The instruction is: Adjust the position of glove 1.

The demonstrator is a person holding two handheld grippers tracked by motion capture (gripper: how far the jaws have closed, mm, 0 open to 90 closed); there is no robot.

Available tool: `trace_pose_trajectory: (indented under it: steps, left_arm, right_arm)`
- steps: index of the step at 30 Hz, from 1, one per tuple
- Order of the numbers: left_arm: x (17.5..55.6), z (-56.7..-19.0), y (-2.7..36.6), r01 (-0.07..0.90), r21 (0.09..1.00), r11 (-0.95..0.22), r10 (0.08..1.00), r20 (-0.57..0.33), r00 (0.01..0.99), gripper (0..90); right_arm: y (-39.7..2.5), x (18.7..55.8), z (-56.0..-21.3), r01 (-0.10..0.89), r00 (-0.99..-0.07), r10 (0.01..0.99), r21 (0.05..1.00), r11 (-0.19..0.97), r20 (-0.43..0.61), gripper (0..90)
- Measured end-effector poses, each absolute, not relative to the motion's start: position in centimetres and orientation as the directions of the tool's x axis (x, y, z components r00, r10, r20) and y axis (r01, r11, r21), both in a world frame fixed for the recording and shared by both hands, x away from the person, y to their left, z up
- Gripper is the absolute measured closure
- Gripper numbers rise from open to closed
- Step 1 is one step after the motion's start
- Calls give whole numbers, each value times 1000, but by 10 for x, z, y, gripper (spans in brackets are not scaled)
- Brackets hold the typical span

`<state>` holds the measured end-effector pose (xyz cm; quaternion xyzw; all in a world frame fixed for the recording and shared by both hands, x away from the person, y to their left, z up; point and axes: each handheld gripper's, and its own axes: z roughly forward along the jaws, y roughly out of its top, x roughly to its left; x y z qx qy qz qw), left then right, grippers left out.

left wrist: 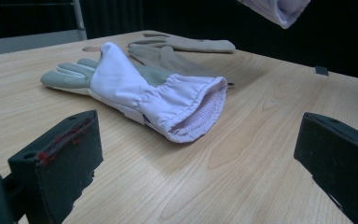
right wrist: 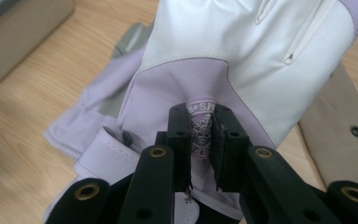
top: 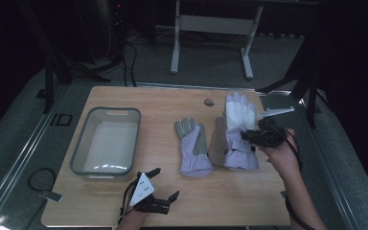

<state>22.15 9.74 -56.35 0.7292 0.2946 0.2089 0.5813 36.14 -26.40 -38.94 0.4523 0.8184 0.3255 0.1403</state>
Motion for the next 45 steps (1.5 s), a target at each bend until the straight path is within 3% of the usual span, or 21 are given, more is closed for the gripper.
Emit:
trace_pose_trajectory:
  steps: [8,18,29,45]
  left_arm:
    - [221,-563,97,184,971,-152,672,-35,740,8]
    - [221,-563,97,184,971,-154,668,-35,743,8]
    - [222,-563,97,189,970,-151,669,-41,742,8]
    - [222,-563,98,190,970,-151,668,-41,743,8]
  right_arm:
    - [-209,372,-387,645,-571,816,666,374,95,787]
    - [-152,379,-409,678,-602,790,596,431,113,787]
    - [-131,393,-442,729,-588,801,502,465,111,785]
    - [-120,406,-483,759,-559,823,461,460,98,743]
